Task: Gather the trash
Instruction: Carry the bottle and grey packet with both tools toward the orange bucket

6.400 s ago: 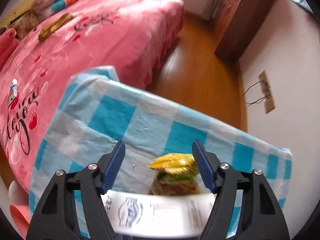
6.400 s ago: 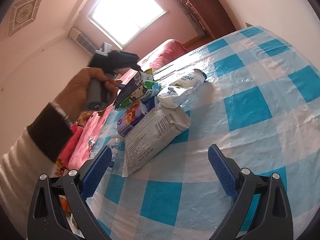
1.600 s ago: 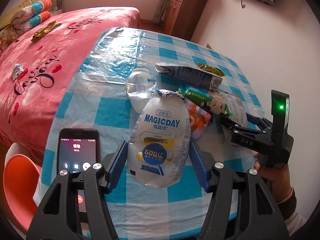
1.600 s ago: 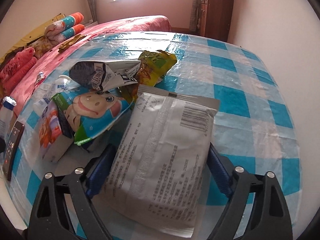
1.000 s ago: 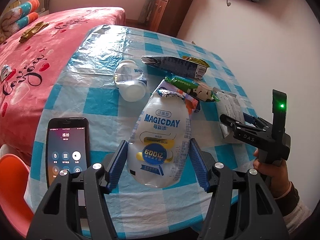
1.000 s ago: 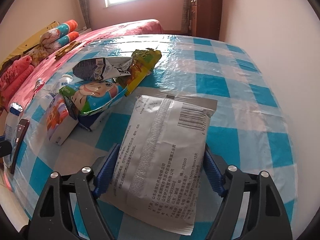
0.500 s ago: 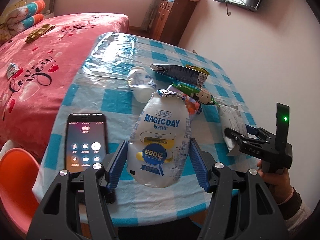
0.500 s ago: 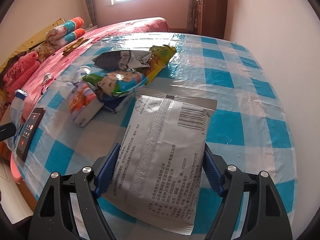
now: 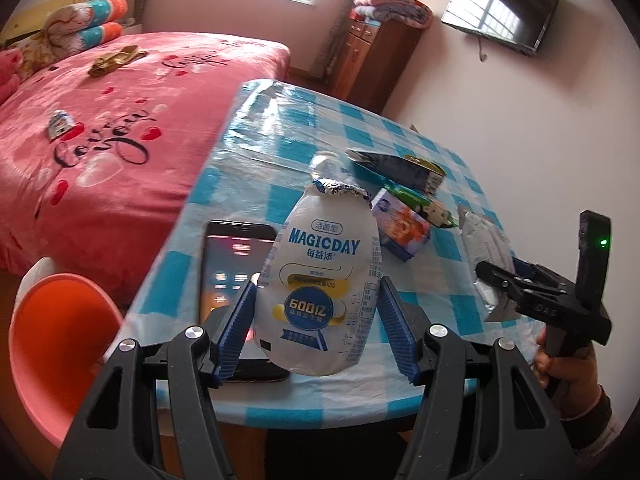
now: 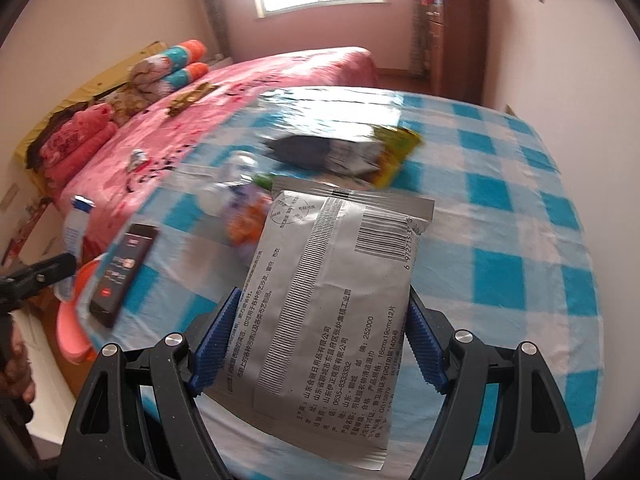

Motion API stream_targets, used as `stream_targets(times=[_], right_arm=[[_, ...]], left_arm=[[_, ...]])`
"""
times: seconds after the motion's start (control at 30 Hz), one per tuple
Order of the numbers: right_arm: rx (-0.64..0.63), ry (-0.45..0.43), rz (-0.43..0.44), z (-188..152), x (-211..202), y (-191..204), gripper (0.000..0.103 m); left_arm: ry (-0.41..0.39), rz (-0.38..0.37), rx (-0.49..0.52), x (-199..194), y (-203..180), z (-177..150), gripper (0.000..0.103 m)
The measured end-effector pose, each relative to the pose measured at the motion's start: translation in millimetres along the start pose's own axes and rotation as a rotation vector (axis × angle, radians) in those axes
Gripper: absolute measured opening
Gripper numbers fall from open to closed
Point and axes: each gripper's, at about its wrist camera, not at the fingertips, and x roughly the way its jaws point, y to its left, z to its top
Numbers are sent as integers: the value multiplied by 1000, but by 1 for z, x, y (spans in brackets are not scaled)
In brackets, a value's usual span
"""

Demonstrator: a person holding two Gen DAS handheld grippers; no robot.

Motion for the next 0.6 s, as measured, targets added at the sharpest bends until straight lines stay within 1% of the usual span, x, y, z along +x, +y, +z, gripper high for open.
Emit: stream_targets(times=[0.13,0.2,0.27,0.33,0.43,0.5,0.6], right_arm=[[-64,-8,89,16,-2,37,77],[-98,-4,148,26,0,59,77],[-147,0,211,36,2,85,77],[-197,8,285,46,5,116,77],[-259,27,380,57,11,156,77],[-291,45,440,64,16,181,77],[-356,76,531,72,25,228,78]], left_arm=[[-26,40,-50,-13,22,-3,63],[-42,69,-80,-20,35,-5,63],[-57,112,-107,-27,50,-8,63],[-72,175,-131,-35,67,-13,63],[-83,226,-195,-46,95,-22,63],[-90,272,-241,-53,116,-28,63],[-96,315,-298,-60,141,-38,63]])
